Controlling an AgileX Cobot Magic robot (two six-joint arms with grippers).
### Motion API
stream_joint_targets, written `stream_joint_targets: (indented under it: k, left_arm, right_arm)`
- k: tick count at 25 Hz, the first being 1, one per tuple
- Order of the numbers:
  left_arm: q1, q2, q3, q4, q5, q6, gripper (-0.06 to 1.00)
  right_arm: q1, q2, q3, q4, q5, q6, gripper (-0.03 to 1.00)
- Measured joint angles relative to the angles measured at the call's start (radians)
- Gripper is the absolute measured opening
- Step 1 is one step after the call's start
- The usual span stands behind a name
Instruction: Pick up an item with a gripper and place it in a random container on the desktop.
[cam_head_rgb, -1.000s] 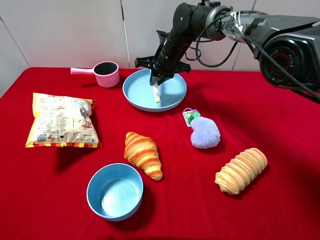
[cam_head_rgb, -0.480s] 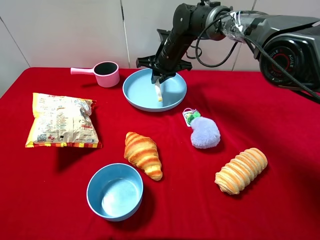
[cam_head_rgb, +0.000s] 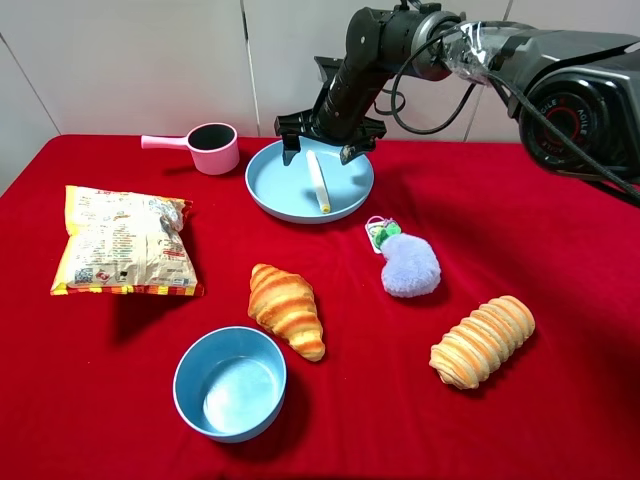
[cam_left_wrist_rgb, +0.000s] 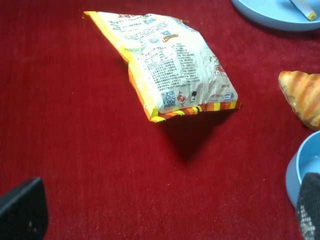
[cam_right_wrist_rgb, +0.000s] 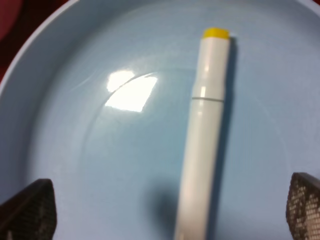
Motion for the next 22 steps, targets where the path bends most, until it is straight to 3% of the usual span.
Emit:
stream_joint_targets:
  k: [11, 22]
  left_arm:
    - [0.000, 0.000, 0.000, 0.000, 0.000, 0.000, 1.00]
    - [0.000, 0.000, 0.000, 0.000, 0.000, 0.000, 1.00]
  right_arm:
    - [0.000, -0.012, 0.000, -0.029, 0.036, -0.010, 0.69]
    - [0.000, -0.094, 0.000, -0.050, 0.189, -0.045, 0.69]
